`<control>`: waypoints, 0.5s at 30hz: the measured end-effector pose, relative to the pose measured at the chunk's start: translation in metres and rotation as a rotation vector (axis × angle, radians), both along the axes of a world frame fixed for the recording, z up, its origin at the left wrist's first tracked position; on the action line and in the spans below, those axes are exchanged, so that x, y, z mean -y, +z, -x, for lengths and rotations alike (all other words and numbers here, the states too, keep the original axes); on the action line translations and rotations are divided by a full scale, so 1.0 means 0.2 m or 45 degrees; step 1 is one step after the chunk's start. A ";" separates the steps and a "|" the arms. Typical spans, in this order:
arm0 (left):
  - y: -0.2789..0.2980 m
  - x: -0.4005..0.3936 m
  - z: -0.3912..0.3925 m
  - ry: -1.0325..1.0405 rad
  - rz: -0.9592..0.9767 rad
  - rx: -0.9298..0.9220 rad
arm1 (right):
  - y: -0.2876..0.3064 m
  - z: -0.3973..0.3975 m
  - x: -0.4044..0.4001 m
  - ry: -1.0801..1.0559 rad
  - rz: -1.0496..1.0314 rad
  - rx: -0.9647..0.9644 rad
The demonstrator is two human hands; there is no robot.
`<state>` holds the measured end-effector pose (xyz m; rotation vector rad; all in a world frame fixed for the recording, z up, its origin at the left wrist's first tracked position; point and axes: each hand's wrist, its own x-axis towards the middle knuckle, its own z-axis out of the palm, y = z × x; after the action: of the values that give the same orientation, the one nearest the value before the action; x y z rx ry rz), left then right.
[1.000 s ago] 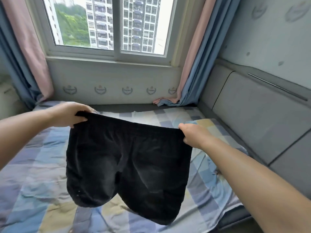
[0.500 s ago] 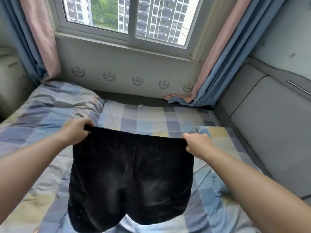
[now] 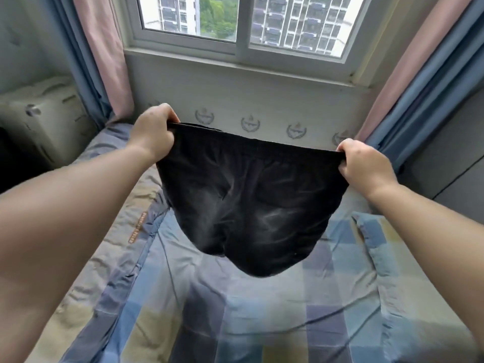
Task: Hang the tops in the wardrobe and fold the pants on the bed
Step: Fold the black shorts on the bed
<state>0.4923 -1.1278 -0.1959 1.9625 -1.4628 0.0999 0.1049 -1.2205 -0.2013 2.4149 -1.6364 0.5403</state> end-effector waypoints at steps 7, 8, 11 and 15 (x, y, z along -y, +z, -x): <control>-0.03 -0.12 -0.01 -0.060 0.043 0.040 | -0.04 -0.02 -0.06 0.050 0.048 0.041; -0.09 -0.16 -0.02 -0.064 0.012 0.050 | -0.10 -0.01 -0.10 0.055 0.025 0.040; -0.33 -0.29 -0.06 -0.086 -0.076 0.039 | -0.34 -0.02 -0.25 0.029 -0.097 0.049; -0.85 -0.54 -0.10 -0.109 -0.200 -0.013 | -0.81 -0.03 -0.54 -0.017 -0.241 0.017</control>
<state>0.5122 -1.0202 -0.3651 2.0167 -1.5876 -0.0653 0.1118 -1.1127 -0.3629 2.5341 -1.7824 0.4175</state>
